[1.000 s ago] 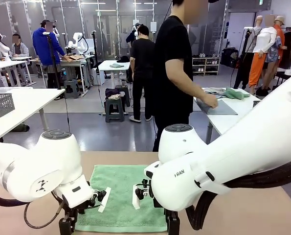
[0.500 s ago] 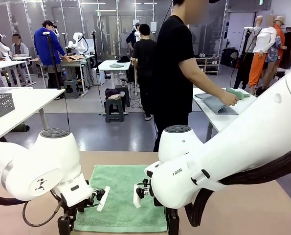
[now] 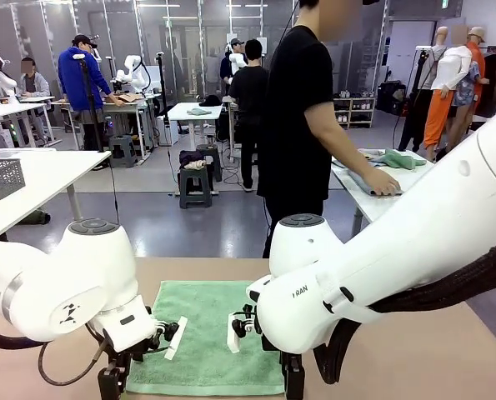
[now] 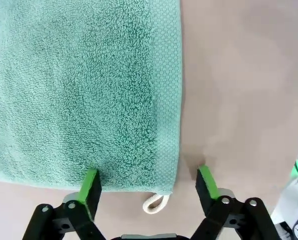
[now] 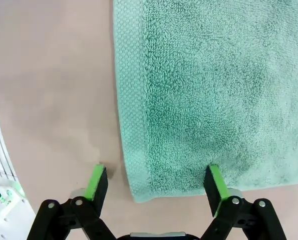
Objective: Fold the towels and place them in the basket.
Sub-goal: When a person lays out a Towel with hook on the table, fold it in half twice.
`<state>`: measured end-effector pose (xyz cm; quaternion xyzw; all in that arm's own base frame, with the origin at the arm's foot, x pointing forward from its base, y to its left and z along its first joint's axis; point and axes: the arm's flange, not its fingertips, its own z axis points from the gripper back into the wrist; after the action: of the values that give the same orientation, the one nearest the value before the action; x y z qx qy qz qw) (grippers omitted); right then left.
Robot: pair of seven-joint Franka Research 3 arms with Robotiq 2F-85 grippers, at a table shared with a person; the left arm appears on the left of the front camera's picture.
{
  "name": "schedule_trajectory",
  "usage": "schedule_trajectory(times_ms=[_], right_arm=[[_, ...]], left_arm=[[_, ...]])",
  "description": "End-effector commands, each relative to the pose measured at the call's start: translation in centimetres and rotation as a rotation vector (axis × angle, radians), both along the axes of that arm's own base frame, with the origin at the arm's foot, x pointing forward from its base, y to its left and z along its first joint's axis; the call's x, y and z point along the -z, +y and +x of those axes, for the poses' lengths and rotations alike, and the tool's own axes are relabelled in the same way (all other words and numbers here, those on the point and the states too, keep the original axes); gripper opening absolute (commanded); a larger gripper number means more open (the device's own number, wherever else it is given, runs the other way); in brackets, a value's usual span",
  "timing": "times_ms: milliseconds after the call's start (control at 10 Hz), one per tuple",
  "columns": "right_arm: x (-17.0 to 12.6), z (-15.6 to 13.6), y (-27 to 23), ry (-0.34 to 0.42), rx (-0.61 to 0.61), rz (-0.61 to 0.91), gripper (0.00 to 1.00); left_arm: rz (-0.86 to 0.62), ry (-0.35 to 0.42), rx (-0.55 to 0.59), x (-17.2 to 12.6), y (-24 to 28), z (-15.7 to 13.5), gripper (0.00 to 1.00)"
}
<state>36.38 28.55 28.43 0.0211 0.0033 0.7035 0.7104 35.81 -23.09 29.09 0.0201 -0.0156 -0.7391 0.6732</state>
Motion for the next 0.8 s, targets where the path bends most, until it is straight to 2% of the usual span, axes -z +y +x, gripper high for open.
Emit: schedule_trajectory(times_ms=[0, 100, 200, 300, 400, 500, 600, 700], right_arm=[[0.33, 0.48, 0.01, -0.003, -0.021, -0.004, 0.80], [0.27, 0.52, 0.08, -0.005, -0.021, -0.003, 0.60], [0.20, 0.46, 0.09, -0.015, -0.019, 0.006, 0.75], [0.03, 0.43, 0.04, -0.023, -0.018, 0.009, 0.40], [-0.02, 0.41, -0.01, -0.025, -0.015, 0.005, 0.55], [-0.05, 0.35, -0.04, -0.026, -0.012, 0.002, 0.20], [-0.07, 0.32, -0.05, -0.029, -0.012, 0.001, 0.35], [-0.14, 0.26, -0.05, -0.030, -0.011, -0.002, 0.00]], left_arm=[[-0.016, -0.010, 0.017, 0.62, 2.87, -3.70, 0.80], [-0.015, -0.014, 0.016, 0.50, 2.86, -3.65, 0.60], [-0.017, -0.018, 0.012, 0.36, 2.85, -3.61, 0.75], [-0.018, -0.022, 0.009, 0.22, 2.85, -3.54, 0.41], [-0.020, -0.026, 0.007, 0.04, 2.82, -3.50, 0.56], [-0.019, -0.029, 0.007, -0.06, 2.90, -3.46, 0.21], [-0.018, -0.031, 0.008, -0.25, 2.83, -3.45, 0.36], [-0.016, -0.033, 0.010, -0.36, 2.79, -3.46, 0.01]])
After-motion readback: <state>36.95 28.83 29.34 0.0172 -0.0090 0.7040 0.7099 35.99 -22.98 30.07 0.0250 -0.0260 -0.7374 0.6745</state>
